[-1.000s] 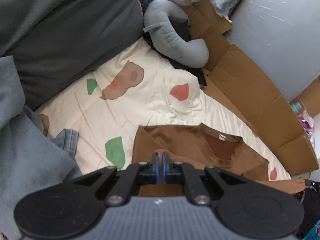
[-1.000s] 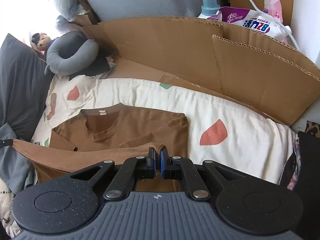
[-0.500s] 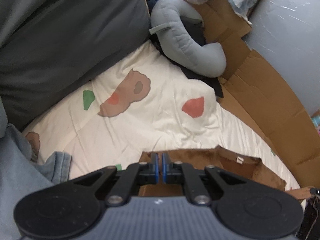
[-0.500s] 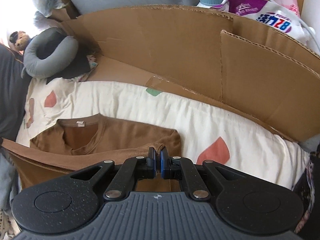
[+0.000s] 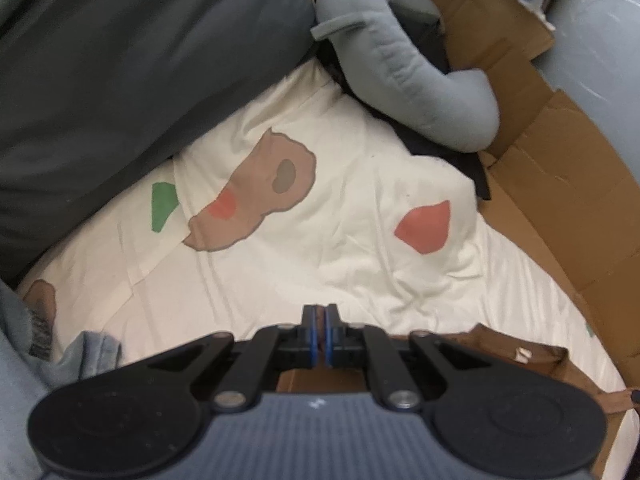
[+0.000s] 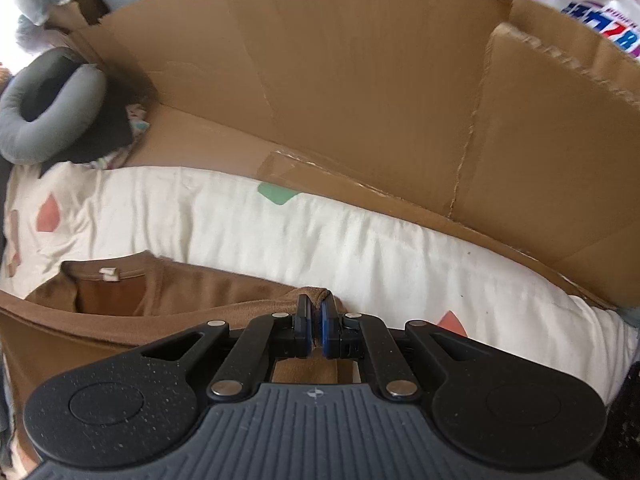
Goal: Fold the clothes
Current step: 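Open both tools and release the folded hem onto the shirt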
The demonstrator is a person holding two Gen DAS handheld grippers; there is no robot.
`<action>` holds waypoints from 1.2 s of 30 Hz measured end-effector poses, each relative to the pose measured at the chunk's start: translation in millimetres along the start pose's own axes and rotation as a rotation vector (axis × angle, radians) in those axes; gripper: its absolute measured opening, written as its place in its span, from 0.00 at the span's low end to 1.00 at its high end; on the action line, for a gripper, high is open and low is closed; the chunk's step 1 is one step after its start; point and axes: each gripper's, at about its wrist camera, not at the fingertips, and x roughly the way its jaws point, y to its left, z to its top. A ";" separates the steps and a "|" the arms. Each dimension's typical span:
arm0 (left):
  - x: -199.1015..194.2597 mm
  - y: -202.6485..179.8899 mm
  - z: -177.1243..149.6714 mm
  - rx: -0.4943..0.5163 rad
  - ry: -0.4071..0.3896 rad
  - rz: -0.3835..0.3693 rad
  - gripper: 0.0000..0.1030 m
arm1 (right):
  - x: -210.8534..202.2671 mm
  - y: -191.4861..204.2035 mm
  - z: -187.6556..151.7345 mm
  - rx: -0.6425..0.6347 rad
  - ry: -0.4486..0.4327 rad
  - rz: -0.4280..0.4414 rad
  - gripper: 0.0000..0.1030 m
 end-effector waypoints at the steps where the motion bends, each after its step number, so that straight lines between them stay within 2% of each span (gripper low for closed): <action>1: 4.2 -0.8 0.7 -0.005 0.000 0.004 0.04 | 5.1 0.2 1.3 0.004 0.003 -0.004 0.02; 8: 24.9 1.6 6.5 -0.038 -0.015 0.065 0.04 | 31.3 1.1 8.2 0.049 0.009 -0.015 0.02; 13: 41.5 4.6 9.5 -0.026 -0.007 0.055 0.05 | 41.4 -4.7 8.5 0.114 -0.023 0.001 0.05; 15: 44.9 3.7 12.1 -0.001 0.017 0.079 0.10 | 36.2 -8.1 9.2 0.140 -0.063 -0.023 0.13; 16: 41.6 4.3 12.6 0.013 0.001 0.077 0.15 | 32.0 -10.1 9.8 0.148 -0.085 -0.012 0.16; 17: 38.3 5.0 13.2 0.027 -0.014 0.075 0.27 | 27.4 -11.7 10.2 0.148 -0.106 0.012 0.24; 18: 34.8 7.1 14.2 0.031 -0.024 0.065 0.34 | 22.8 -12.2 10.4 0.135 -0.123 0.032 0.38; 19: 31.4 10.2 14.4 0.032 -0.028 0.050 0.43 | 18.7 -11.8 10.8 0.111 -0.134 0.044 0.42; 21: 28.0 12.4 11.9 0.055 -0.023 0.017 0.46 | 12.0 -10.3 10.1 0.054 -0.146 0.054 0.47; 25: 25.9 13.1 0.1 0.138 -0.007 -0.005 0.53 | 7.4 -9.0 4.0 -0.047 -0.126 0.072 0.47; 31: 33.0 13.7 -16.3 0.207 0.011 0.009 0.53 | 19.7 -5.1 -17.7 -0.156 -0.048 0.129 0.47; 36: 50.2 6.8 -23.5 0.254 0.025 0.020 0.53 | 37.8 4.6 -41.1 -0.245 0.001 0.099 0.47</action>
